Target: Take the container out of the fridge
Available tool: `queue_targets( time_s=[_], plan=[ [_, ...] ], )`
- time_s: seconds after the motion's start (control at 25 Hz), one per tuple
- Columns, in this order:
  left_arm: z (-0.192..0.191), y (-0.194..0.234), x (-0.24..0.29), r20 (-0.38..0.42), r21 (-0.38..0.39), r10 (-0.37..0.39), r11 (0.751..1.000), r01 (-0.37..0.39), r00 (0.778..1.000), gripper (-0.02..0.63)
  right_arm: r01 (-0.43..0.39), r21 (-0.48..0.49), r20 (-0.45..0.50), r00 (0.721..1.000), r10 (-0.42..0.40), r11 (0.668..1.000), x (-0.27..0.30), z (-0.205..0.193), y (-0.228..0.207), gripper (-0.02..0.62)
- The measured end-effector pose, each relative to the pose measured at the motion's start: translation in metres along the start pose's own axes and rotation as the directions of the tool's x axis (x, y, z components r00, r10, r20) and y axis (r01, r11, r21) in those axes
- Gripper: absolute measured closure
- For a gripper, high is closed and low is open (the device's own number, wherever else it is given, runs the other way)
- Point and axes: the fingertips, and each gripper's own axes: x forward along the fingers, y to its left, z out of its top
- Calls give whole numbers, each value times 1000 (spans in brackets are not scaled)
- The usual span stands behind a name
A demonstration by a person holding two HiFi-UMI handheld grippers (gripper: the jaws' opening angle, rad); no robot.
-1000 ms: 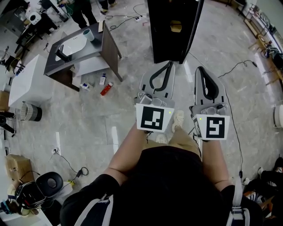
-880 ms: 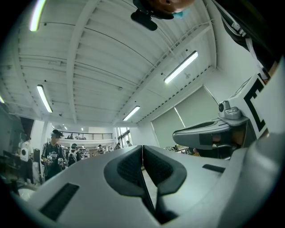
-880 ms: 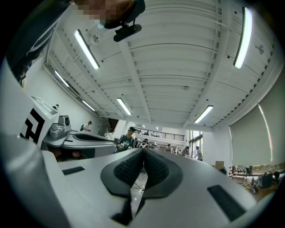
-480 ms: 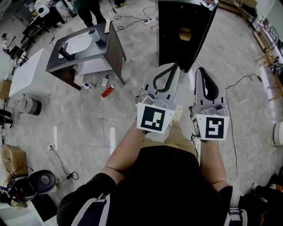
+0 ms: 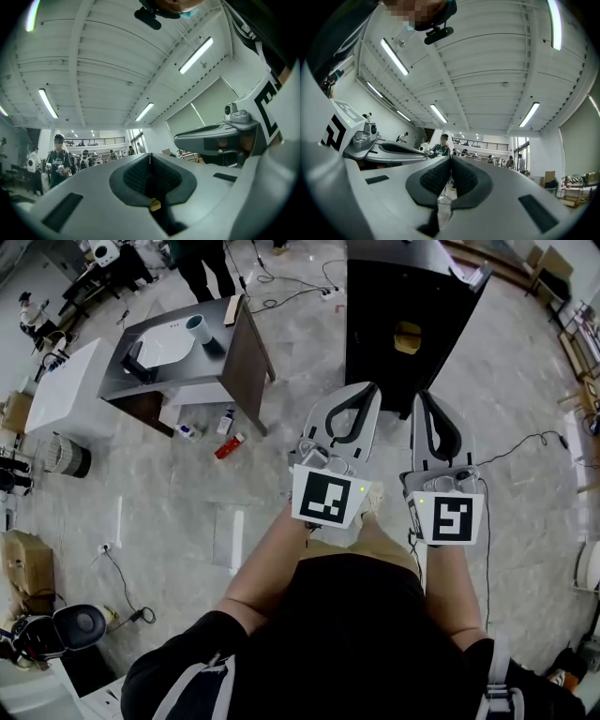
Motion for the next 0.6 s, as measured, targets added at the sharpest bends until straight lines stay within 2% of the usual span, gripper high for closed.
queue_targets(
  time_s=[0.36,0.6],
  plan=[
    [-35,31,154,-33,-4,19,1000,-19,999,581,-38,29,9,999,38,999,108,-46,-106,558],
    [-58,39,225,-81,14,11,1000,-9,997,581,-30,88,-3,1000,31,996,159,-80,-162,558]
  ],
)
